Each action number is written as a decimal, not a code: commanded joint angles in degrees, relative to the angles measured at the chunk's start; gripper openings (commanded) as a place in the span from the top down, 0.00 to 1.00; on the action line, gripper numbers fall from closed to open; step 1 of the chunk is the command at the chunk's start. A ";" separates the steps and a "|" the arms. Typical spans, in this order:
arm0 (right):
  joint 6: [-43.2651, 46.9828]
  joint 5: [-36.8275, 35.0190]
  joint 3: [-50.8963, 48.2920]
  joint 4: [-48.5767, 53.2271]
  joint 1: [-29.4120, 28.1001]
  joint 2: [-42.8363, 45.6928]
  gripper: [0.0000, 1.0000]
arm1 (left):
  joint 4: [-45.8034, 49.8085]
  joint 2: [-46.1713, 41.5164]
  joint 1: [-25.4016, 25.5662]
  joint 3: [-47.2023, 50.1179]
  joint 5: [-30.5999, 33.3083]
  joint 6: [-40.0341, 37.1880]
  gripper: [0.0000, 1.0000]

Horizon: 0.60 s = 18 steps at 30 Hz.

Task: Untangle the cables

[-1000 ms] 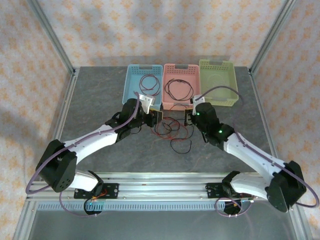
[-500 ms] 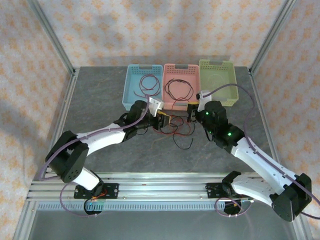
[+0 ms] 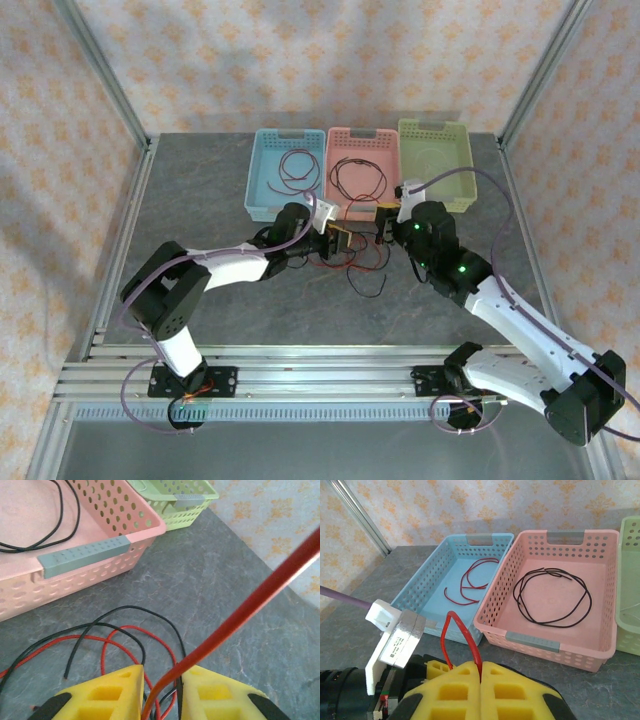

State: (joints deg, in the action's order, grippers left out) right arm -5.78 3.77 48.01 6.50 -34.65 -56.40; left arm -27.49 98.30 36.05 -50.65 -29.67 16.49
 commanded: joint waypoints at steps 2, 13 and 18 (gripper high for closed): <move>-1.13 -2.75 1.88 1.09 0.29 1.04 1.00 | -6.04 -0.19 0.51 -0.40 -1.66 0.84 0.84; -1.86 -5.41 2.10 2.80 0.46 0.86 1.00 | -8.41 -0.44 0.51 1.08 -0.89 2.76 1.00; -3.16 -13.65 2.61 7.33 0.51 -1.02 1.00 | -1.69 -3.49 0.51 -0.21 3.18 2.58 1.00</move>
State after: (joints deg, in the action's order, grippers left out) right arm -7.44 -3.01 48.64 10.22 -34.65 -56.71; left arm -31.88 98.04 36.29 -50.06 -29.76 18.59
